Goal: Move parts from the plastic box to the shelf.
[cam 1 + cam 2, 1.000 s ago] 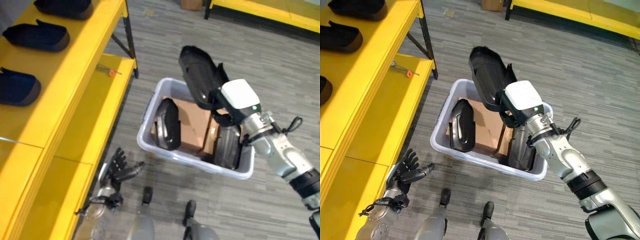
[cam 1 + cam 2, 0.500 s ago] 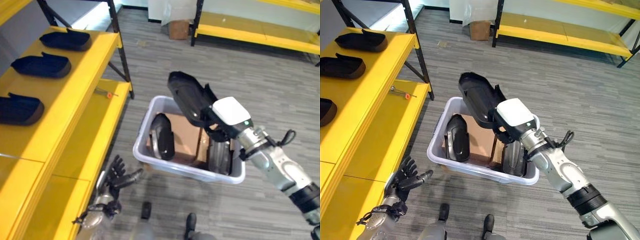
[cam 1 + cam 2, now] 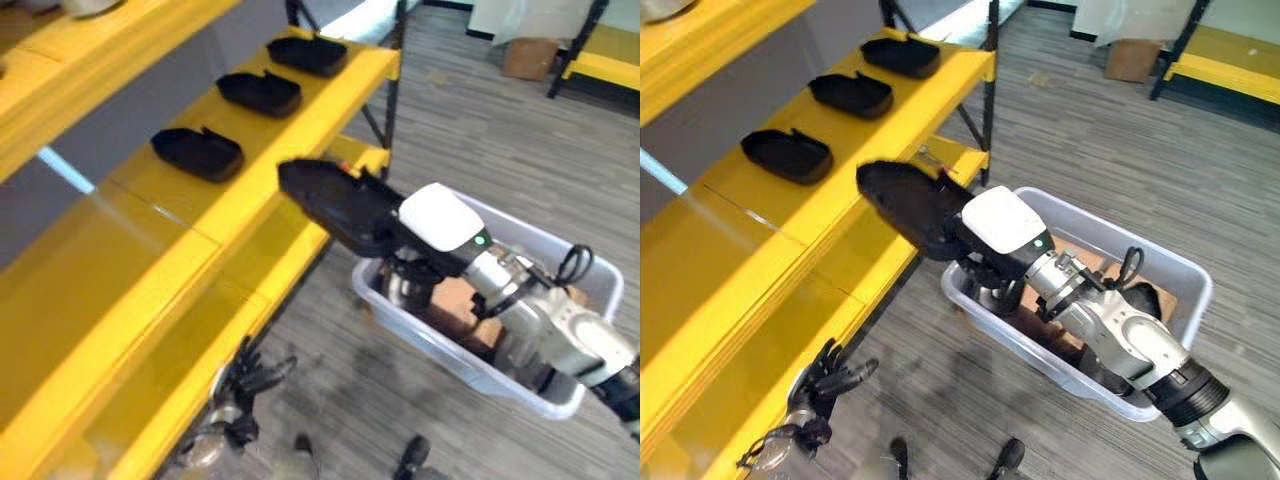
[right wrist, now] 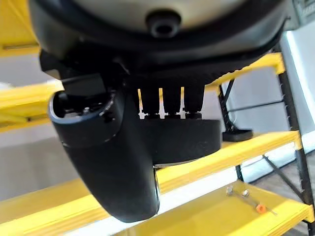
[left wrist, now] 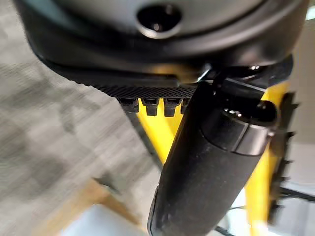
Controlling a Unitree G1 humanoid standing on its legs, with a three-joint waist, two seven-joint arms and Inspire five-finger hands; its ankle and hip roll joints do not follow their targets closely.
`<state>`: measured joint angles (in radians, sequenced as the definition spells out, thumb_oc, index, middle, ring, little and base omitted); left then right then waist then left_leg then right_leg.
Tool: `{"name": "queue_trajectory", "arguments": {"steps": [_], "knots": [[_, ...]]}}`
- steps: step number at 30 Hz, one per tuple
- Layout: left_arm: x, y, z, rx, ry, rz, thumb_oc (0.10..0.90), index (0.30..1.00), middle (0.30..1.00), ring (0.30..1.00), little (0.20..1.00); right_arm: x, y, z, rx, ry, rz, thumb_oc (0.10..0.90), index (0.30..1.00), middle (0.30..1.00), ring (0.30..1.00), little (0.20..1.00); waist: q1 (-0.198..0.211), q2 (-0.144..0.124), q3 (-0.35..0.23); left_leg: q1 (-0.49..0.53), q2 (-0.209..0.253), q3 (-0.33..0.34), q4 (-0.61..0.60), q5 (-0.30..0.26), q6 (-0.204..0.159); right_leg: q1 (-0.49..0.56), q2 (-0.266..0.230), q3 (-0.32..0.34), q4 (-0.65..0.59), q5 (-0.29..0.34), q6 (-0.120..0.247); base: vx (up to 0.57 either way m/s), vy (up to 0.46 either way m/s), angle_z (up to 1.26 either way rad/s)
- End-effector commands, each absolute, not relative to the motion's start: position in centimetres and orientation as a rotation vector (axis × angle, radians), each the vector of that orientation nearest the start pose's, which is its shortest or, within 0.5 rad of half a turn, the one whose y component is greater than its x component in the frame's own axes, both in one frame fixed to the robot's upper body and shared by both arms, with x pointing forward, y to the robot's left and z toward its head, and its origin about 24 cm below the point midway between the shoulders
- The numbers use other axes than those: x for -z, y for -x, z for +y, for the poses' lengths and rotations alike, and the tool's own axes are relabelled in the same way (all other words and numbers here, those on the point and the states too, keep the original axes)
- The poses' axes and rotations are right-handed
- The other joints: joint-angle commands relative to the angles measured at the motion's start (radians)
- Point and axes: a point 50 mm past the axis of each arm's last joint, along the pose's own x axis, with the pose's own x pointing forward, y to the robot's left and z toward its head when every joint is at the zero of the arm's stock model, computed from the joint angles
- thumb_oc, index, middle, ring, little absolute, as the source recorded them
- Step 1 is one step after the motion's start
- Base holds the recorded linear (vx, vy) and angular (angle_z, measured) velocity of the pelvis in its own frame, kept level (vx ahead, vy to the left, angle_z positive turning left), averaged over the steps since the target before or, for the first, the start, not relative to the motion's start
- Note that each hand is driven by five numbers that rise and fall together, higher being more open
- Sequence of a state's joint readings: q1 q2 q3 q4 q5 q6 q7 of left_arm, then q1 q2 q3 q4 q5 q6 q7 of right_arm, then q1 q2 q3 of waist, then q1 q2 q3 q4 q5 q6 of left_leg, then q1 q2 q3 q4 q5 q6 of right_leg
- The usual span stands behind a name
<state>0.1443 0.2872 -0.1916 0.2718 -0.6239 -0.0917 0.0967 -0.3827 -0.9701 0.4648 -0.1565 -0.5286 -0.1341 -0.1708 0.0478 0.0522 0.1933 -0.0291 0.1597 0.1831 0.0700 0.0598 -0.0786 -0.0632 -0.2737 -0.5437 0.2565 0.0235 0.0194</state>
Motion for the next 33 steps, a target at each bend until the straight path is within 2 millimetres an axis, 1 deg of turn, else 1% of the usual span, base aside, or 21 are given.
{"name": "queue_trajectory", "arguments": {"steps": [1,2,4,5,6,8,10,11,17,18,20,21,25,26,27,28,29,30,31,32,33], "knots": [[1.9,-21.1,20.6,-0.06,0.209,0.236,0.9,1.0,1.0,1.0,1.0,-23.5,-27.8,-16.0,-0.073,1.269,-0.986,0.4,0.3,0.3,0.3,0.3,0.029,-0.076,-0.099,0.024,0.018,0.002,-0.04,-0.075,-0.001,-0.007,0.067,0.033,-0.102,-0.094,0.057,0.08,0.253,1.3],[1.9,-20.9,20.8,-0.06,0.205,0.237,0.9,1.0,1.0,1.0,1.0,-23.3,-27.7,-16.0,-0.074,1.255,-0.984,0.4,0.3,0.3,0.3,0.3,0.037,-0.077,-0.101,0.029,0.002,0.006,-0.048,-0.078,0.008,0.005,0.051,0.024,-0.109,-0.072,0.068,0.07,0.234,0.08],[1.9,-20.5,21.0,-0.06,0.196,0.238,0.9,1.0,1.0,1.0,1.0,-23.2,-27.6,-15.9,-0.084,1.257,-0.983,0.4,0.3,0.3,0.3,0.3,0.048,-0.08,-0.102,0.034,-0.011,-0.004,-0.052,-0.083,0.015,0.01,0.042,0.023,-0.115,-0.056,0.076,0.02,0.156,-0.34],[1.8,-20.2,21.3,-0.07,0.189,0.237,0.9,1.0,1.0,1.0,1.0,-23.3,-27.6,-15.7,-0.091,1.26,-0.992,0.4,0.3,0.3,0.3,0.3,0.062,-0.082,-0.104,0.041,-0.024,-0.01,-0.06,-0.093,0.024,0.017,0.033,0.022,-0.121,-0.043,0.084,0.01,0.111,-0.01],[1.8,-20.1,21.4,-0.071,0.189,0.238,0.9,1.0,1.0,1.0,1.0,-23.2,-27.6,-15.6,-0.092,1.259,-0.992,0.4,0.3,0.3,0.3,0.3,0.061,-0.083,-0.103,0.043,-0.025,-0.01,-0.061,-0.093,0.025,0.019,0.032,0.022,-0.123,-0.041,0.085,0.03,0.162,0.1],[1.9,-19.8,21.9,-0.092,0.174,0.241,0.9,1.0,1.0,1.0,1.0,-23.3,-27.5,-15.4,-0.102,1.282,-0.999,0.4,0.3,0.3,0.3,0.3,0.083,-0.09,-0.109,0.044,-0.041,-0.026,-0.064,-0.102,0.035,0.033,0.016,0.007,-0.125,-0.024,0.1,0.02,0.116,0.15],[1.8,-19.7,22.1,-0.098,0.174,0.24,0.9,1.0,1.0,1.0,1.0,-23.3,-27.5,-15.3,-0.105,1.284,-1.004,0.4,0.3,0.3,0.3,0.3,0.086,-0.092,-0.111,0.047,-0.046,-0.031,-0.071,-0.102,0.038,0.037,0.013,0.005,-0.13,-0.018,0.105,0.01,0.061,0.16],[1.9,-19.5,22.2,-0.11,0.182,0.24,0.9,1.0,1.0,1.0,1.0,-23.4,-27.5,-14.9,-0.117,1.289,-1.012,0.4,0.3,0.3,0.3,0.3,0.1,-0.097,-0.116,0.048,-0.054,-0.039,-0.079,-0.103,0.041,0.042,0.01,-0.001,-0.14,-0.008,0.112,0.01,0.087,0.15],[2.1,-19.1,22.3,-0.119,0.193,0.252,0.9,1.0,1.0,1.0,1.0,-23.2,-27.9,-13.9,-0.161,1.292,-1.016,0.4,0.3,0.3,0.3,0.3,0.129,-0.109,-0.118,0.049,-0.071,-0.061,-0.084,-0.109,0.051,0.06,0.002,-0.009,-0.158,0.014,0.125,0.01,0.057,0.18],[2.0,-19.0,22.5,-0.122,0.19,0.25,0.9,1.0,1.0,1.0,1.0,-23.3,-28.0,-13.3,-0.179,1.286,-1.026,0.4,0.3,0.3,0.3,0.3,0.146,-0.113,-0.116,0.044,-0.077,-0.071,-0.083,-0.111,0.056,0.062,-0.001,-0.011,-0.162,0.024,0.13,0.0,0.094,0.12],[2.0,-19.0,22.6,-0.126,0.19,0.248,0.9,1.0,1.0,1.0,1.0,-23.3,-28.2,-13.1,-0.186,1.285,-1.029,0.4,0.3,0.3,0.3,0.3,0.152,-0.116,-0.114,0.039,-0.082,-0.078,-0.08,-0.113,0.058,0.066,-0.002,-0.015,-0.169,0.029,0.133,0.0,0.059,0.06],[2.0,-19.0,22.7,-0.128,0.188,0.248,0.9,1.0,1.0,1.0,1.0,-23.3,-28.2,-12.8,-0.197,1.287,-1.031,0.4,0.3,0.3,0.3,0.3,0.163,-0.119,-0.113,0.036,-0.087,-0.084,-0.078,-0.115,0.06,0.07,-0.005,-0.021,-0.174,0.033,0.136,0.01,0.067,0.19],[1.4,-19.1,23.7,-0.145,0.159,0.228,0.9,1.0,1.0,1.0,1.0,-23.6,-29.1,-11.5,-0.231,1.303,-1.038,0.4,0.3,0.3,0.3,0.3,0.213,-0.134,-0.096,0.001,-0.117,-0.135,-0.049,-0.13,0.078,0.084,-0.024,-0.038,-0.188,0.058,0.151,0.01,0.103,0.32],[1.4,-19.1,23.7,-0.146,0.16,0.227,0.9,1.0,1.0,1.0,1.0,-23.6,-29.2,-11.4,-0.231,1.303,-1.039,0.4,0.3,0.3,0.3,0.3,0.211,-0.134,-0.096,-0.001,-0.118,-0.136,-0.047,-0.131,0.079,0.085,-0.025,-0.039,-0.187,0.058,0.151,0.01,0.104,0.28],[1.1,-19.1,24.2,-0.16,0.15,0.216,0.9,1.0,1.0,1.0,1.0,-23.9,-29.5,-11.2,-0.228,1.319,-1.046,0.4,0.3,0.3,0.3,0.3,0.23,-0.136,-0.088,-0.019,-0.132,-0.156,-0.027,-0.14,0.086,0.089,-0.038,-0.046,-0.185,0.067,0.157,0.01,0.075,0.29],[1.1,-19.2,24.2,-0.161,0.15,0.215,0.9,1.0,1.0,1.0,1.0,-23.9,-29.5,-11.1,-0.228,1.318,-1.047,0.4,0.3,0.3,0.3,0.3,0.228,-0.136,-0.088,-0.021,-0.132,-0.157,-0.026,-0.141,0.086,0.089,-0.038,-0.047,-0.185,0.067,0.158,0.02,0.122,0.3],[1.1,-19.1,24.4,-0.167,0.145,0.216,0.9,1.0,1.0,1.0,1.0,-24.0,-29.7,-10.9,-0.232,1.329,-1.048,0.4,0.3,0.3,0.3,0.3,0.236,-0.136,-0.083,-0.026,-0.143,-0.167,-0.015,-0.149,0.094,0.09,-0.049,-0.048,-0.181,0.086,0.166,0.02,0.146,0.31],[0.9,-19.1,24.7,-0.18,0.145,0.207,0.9,1.0,1.0,1.0,1.0,-24.0,-29.9,-10.8,-0.221,1.345,-1.046,0.4,0.3,0.3,0.3,0.3,0.252,-0.131,-0.075,-0.041,-0.159,-0.184,0.003,-0.157,0.102,0.092,-0.065,-0.043,-0.17,0.1,0.17,0.02,0.157,0.36],[0.9,-19.1,24.7,-0.182,0.146,0.205,0.9,1.0,1.0,1.0,1.0,-24.1,-30.0,-10.7,-0.22,1.345,-1.048,0.4,0.3,0.3,0.3,0.3,0.249,-0.132,-0.074,-0.047,-0.162,-0.186,0.012,-0.161,0.105,0.09,-0.069,-0.044,-0.167,0.1,0.173,0.02,0.155,0.33],[0.8,-19.1,24.9,-0.191,0.145,0.201,0.9,1.0,1.0,1.0,1.0,-24.1,-30.1,-10.6,-0.221,1.356,-1.049,0.4,0.3,0.3,0.3,0.3,0.255,-0.132,-0.069,-0.055,-0.169,-0.196,0.02,-0.167,0.109,0.09,-0.076,-0.038,-0.164,0.11,0.175,0.05,0.126,0.37],[0.5,-19.4,25.2,-0.196,0.126,0.192,0.9,1.0,1.0,1.0,1.0,-24.1,-30.4,-10.7,-0.211,1.366,-1.038,0.4,0.3,0.3,0.3,0.3,0.257,-0.131,-0.063,-0.068,-0.184,-0.22,0.038,-0.175,0.12,0.079,-0.084,-0.006,-0.136,0.127,0.178,0.02,0.112,0.67]]}}
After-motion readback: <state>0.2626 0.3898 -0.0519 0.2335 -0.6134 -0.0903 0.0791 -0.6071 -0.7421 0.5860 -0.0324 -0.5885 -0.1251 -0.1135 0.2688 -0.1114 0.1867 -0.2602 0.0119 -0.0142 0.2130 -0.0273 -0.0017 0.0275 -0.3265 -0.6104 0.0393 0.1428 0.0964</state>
